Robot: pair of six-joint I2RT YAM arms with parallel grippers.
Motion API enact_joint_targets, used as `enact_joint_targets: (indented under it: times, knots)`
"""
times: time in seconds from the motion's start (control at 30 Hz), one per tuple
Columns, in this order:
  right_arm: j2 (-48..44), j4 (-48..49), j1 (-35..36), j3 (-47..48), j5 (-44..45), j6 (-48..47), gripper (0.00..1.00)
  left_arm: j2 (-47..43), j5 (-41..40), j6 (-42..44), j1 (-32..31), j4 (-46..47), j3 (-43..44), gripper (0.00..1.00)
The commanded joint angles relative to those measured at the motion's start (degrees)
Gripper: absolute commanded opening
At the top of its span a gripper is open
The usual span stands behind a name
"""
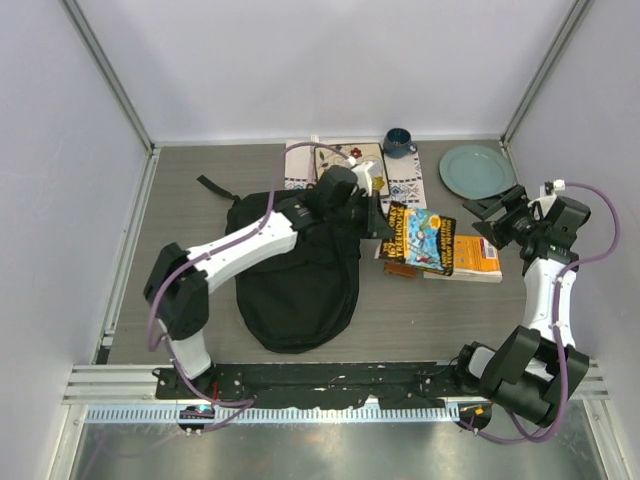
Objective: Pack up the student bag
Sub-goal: Pick up the book from the center of the board.
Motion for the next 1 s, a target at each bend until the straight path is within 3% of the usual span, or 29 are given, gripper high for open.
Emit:
enact_joint_targets:
  times: [0.0, 0.2, 0.3, 0.37, 0.43, 0.57, 0.77, 0.97]
  knots:
    - [-4.14, 10.71, 0.29, -0.90, -12.27, 8.39, 0.79, -12.29, -4.86, 2.21, 3.15, 1.51, -7.74, 0.00]
    - [-4.68, 17.49, 4.92, -1.79, -16.40, 9.73, 0.82, -25.04, -4.00, 3.52, 10.36, -1.65, -16.80, 0.00]
    - [-1.17, 1.70, 11.61, 4.07, -12.75, -4.75, 0.82, -30.30, -1.89, 4.58, 13.52, -4.03, -19.09, 0.00]
    - [0.50, -3.15, 18.47, 5.77, -10.53, -7.77, 0.82, -32.43, 1.35, 4.58, 15.45, -3.68, -21.45, 0.00]
    - [-0.62, 1.37, 22.42, 2.98, -9.11, -3.32, 0.82, -35.24, 2.77, 4.76, 16.42, -4.11, -22.87, 0.00]
    - [-4.32, 27.34, 26.56, -8.00, -11.05, 12.42, 0.83, -39.37, 8.99, 4.06, 17.83, -2.63, -28.14, 0.00]
    - [-5.11, 29.70, 37.10, -12.75, -9.30, 12.79, 0.83, -45.09, 12.96, 2.38, 18.19, 0.10, -33.77, 0.00]
    - [-6.26, 34.26, 41.68, -18.03, -6.75, 15.25, 0.83, -47.11, 16.13, -0.51, 18.45, 6.24, -37.99, 0.00]
